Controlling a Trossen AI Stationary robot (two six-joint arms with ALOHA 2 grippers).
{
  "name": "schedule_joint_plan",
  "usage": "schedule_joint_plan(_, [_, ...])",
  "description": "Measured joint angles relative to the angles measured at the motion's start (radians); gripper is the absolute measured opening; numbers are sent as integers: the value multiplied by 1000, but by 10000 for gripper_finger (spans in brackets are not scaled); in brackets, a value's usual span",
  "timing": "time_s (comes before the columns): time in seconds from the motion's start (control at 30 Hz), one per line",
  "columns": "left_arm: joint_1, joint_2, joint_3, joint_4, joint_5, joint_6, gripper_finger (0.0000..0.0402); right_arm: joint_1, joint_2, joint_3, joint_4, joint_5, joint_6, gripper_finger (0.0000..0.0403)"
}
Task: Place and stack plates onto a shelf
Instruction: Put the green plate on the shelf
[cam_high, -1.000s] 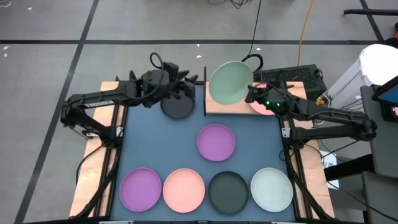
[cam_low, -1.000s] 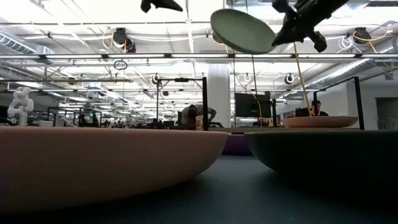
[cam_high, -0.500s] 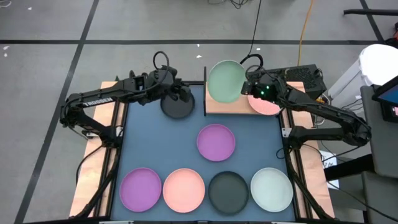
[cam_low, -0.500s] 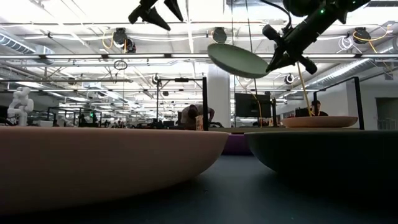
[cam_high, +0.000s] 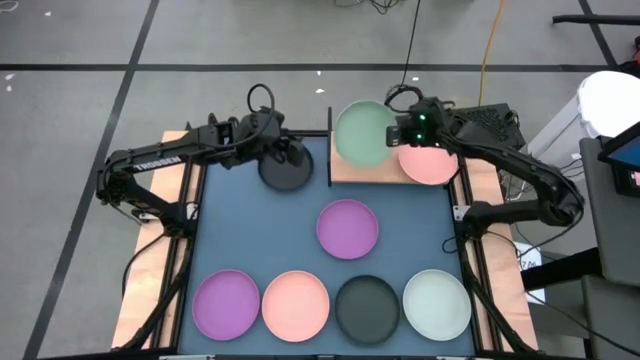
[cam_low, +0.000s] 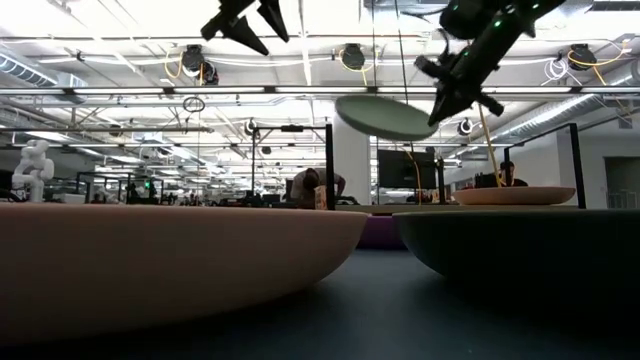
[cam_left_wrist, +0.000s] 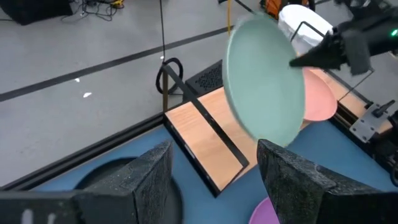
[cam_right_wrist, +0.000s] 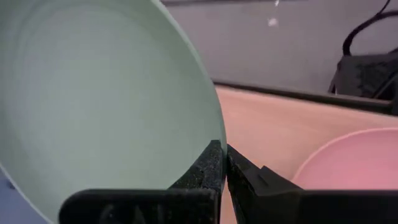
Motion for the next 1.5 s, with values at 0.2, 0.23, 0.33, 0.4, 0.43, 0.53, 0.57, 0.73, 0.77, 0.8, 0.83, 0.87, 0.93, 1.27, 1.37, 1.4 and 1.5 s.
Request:
schedule_joint_plan(0.2, [12,0,0,-28,6,-5,237,-41,116,30,-63,-68,-71,0])
schedule_joint_plan(0.23, [12,0,0,-37,8,-6,237,-49,127,30,-63,-82,-77,0])
schedule_joint_plan(0.33, [9,0,0,-55,16,-11,237,-75,153,32,-62,-120,-91,0])
schedule_joint_plan(0.4, [4,0,0,-62,18,-16,237,-94,169,32,-55,-141,-99,0])
schedule_joint_plan(0.43, [3,0,0,-62,18,-17,237,-102,178,32,-48,-143,-106,0])
schedule_joint_plan(0.53, [3,0,0,-75,25,-20,237,-119,203,32,-21,-143,-125,0])
schedule_joint_plan(0.57, [3,1,0,-77,25,-20,237,-123,212,32,-9,-143,-134,0])
schedule_joint_plan(0.73, [6,16,-2,-101,25,-18,237,-134,263,32,-10,-157,-157,0])
schedule_joint_plan(0.77, [6,18,-1,-99,25,-18,237,-135,271,32,-10,-168,-165,0])
schedule_joint_plan(0.8, [6,22,0,-97,25,-19,237,-135,279,32,-9,-172,-167,0])
schedule_joint_plan(0.83, [6,24,0,-97,25,-20,237,-135,286,32,-10,-172,-168,0])
schedule_joint_plan(0.87, [6,27,0,-99,26,-20,237,-135,291,32,-9,-172,-168,0])
schedule_joint_plan(0.93, [6,29,-1,-100,32,-23,237,-135,299,32,-7,-172,-167,0])
schedule_joint_plan(1.27, [5,34,-1,-99,33,-43,237,-143,308,32,33,-167,-193,0])
schedule_joint_plan(1.37, [5,34,-1,-99,33,-44,237,-148,308,32,46,-168,-196,0])
schedule_joint_plan(1.4, [5,34,-1,-99,33,-44,237,-150,308,32,44,-168,-199,0])
schedule_joint_plan(1.5, [5,34,-1,-99,33,-44,237,-151,309,27,45,-169,-197,0])
